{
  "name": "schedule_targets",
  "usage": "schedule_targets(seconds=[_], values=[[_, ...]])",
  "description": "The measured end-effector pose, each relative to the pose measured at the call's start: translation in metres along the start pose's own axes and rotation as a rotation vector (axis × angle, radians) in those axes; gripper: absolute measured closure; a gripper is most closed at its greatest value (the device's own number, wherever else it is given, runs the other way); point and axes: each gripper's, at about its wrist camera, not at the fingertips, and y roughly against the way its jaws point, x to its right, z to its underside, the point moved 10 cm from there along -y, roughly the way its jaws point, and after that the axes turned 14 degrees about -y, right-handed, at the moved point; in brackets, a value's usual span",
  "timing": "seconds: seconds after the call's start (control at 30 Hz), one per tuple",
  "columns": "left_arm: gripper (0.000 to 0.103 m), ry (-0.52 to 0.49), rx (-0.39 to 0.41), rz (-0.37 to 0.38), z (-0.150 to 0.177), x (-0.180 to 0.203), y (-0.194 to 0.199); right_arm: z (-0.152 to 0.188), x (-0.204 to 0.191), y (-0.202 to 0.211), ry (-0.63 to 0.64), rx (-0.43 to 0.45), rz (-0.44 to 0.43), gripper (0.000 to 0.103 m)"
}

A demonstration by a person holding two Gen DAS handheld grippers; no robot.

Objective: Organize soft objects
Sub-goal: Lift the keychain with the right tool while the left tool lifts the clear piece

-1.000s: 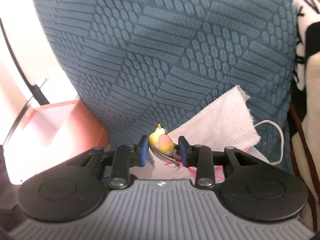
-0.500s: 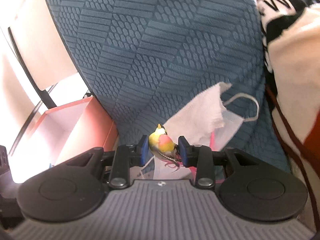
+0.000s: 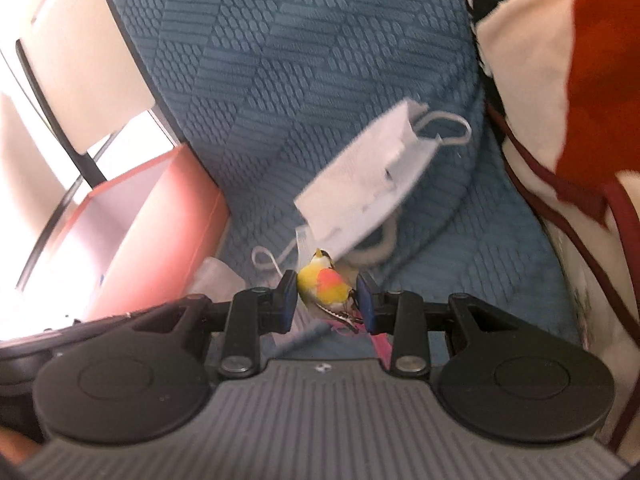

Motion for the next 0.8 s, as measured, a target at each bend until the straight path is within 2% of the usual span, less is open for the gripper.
schedule_targets(seconds=[0.23, 0.37, 0.53, 0.63, 0.8], values=[[0.095, -0.006, -0.024, -0.001, 0.014, 0.003, 0.012, 0.020, 0.003, 0.009, 0.010, -0.002, 0.036, 0.067], [0.095, -0.034, -0.010, -0.017, 0.017, 0.007, 0.019, 0.030, 0.008, 0.006, 0.016, -0.014, 0.063, 0.067], [0.095, -0.035, -0.058, -0.014, 0.040, 0.009, 0.014, 0.035, 0.011, 0.016, -0.009, 0.002, 0.053, 0.067], [0.095, -0.042, -0.048, -0.031, 0.037, 0.004, 0.017, 0.049, 0.017, 0.017, 0.003, -0.004, 0.102, 0.067], [0.095, -0.039, -0.060, -0.020, 0.043, 0.002, 0.018, 0.060, 0.024, 0.023, -0.009, -0.007, 0.108, 0.067]])
